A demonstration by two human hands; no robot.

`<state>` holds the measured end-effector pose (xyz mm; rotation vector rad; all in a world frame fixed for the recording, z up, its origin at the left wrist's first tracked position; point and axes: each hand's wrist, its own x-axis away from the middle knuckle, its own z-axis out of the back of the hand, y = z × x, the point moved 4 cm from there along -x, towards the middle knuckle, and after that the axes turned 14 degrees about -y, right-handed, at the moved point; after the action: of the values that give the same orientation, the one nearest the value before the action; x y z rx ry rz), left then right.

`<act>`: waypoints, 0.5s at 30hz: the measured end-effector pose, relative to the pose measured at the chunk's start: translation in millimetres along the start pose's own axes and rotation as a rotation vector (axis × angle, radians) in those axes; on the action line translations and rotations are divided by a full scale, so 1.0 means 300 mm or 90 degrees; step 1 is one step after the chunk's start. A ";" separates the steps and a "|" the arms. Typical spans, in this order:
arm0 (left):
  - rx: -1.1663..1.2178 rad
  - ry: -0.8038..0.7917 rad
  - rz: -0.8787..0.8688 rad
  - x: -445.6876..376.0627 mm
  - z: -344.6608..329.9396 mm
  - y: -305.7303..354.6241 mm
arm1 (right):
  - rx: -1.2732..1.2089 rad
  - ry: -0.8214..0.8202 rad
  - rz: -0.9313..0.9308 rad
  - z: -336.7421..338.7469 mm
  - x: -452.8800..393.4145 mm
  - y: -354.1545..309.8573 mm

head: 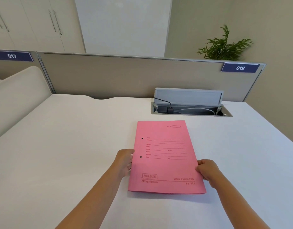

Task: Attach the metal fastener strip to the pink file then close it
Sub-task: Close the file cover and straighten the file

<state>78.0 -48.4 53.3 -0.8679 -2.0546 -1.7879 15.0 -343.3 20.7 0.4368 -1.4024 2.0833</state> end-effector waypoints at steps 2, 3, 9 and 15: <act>0.002 0.006 -0.018 -0.009 0.021 0.022 | 0.005 -0.007 0.016 -0.008 -0.008 -0.037; 0.003 0.009 -0.029 -0.013 0.034 0.038 | 0.009 -0.011 0.025 -0.016 -0.015 -0.061; -0.014 0.040 -0.070 -0.054 0.104 0.152 | 0.053 -0.028 0.065 -0.071 -0.101 -0.233; -0.018 0.064 -0.085 -0.115 0.135 0.230 | 0.115 -0.041 0.028 -0.118 -0.204 -0.311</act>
<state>153.5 -14.5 80.8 -0.6461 -2.0718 -1.8917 123.1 -302.5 40.2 0.5545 -1.2750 2.2593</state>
